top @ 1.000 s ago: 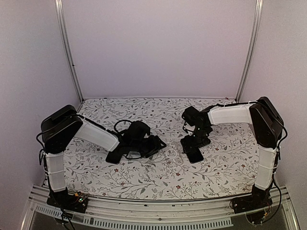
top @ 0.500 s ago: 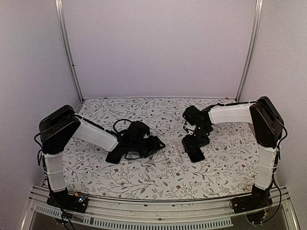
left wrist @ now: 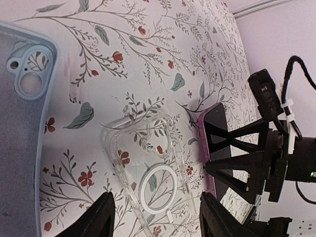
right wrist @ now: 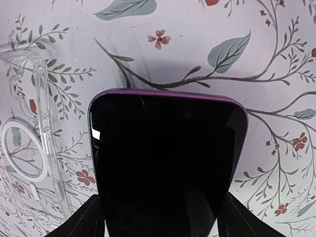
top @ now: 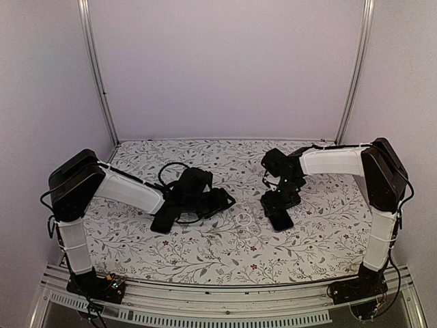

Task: Put the phone into the phone case

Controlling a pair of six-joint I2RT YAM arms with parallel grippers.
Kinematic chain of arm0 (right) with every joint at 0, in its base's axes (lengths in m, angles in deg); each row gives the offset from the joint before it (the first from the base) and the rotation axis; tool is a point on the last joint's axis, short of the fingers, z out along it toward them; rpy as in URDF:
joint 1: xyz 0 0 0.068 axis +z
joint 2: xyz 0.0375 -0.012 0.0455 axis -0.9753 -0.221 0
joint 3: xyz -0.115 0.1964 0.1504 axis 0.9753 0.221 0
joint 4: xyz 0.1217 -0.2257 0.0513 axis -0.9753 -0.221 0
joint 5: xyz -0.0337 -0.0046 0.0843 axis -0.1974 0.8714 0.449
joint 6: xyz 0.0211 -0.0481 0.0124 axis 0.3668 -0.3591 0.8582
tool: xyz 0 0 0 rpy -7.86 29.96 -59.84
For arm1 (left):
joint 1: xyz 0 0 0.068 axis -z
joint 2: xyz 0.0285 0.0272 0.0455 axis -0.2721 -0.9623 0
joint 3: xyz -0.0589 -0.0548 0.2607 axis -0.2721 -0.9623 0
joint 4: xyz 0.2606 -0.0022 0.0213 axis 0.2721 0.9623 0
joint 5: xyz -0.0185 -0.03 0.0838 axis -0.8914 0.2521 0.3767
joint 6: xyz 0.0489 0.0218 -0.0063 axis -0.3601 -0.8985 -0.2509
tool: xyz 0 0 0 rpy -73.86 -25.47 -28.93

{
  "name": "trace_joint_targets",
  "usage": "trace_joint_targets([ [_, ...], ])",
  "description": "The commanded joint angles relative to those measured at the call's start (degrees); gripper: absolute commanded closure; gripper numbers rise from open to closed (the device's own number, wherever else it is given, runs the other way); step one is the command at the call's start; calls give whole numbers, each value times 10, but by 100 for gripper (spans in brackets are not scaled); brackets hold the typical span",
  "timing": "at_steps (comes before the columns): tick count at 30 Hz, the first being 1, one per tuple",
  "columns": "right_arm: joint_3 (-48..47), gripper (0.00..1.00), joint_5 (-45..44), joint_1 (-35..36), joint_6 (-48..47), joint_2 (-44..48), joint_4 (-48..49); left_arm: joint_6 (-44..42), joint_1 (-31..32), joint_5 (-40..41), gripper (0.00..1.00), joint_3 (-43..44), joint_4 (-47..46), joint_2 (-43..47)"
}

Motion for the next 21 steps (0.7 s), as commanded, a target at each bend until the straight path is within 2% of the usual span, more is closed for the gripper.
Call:
trace_joint_targets([
  [1, -49, 33, -3, 29, 13, 30, -11, -34, 10, 37, 40, -13, 7, 36],
  [11, -147, 35, 1, 115, 72, 8, 26, -76, 9, 204, 40, -74, 40, 140],
  [16, -163, 35, -9, 131, 90, -33, 16, -86, 9, 249, 40, -94, 48, 183],
  [21, -136, 35, -27, 136, 109, -48, 33, -99, 9, 262, 40, -102, 46, 194],
])
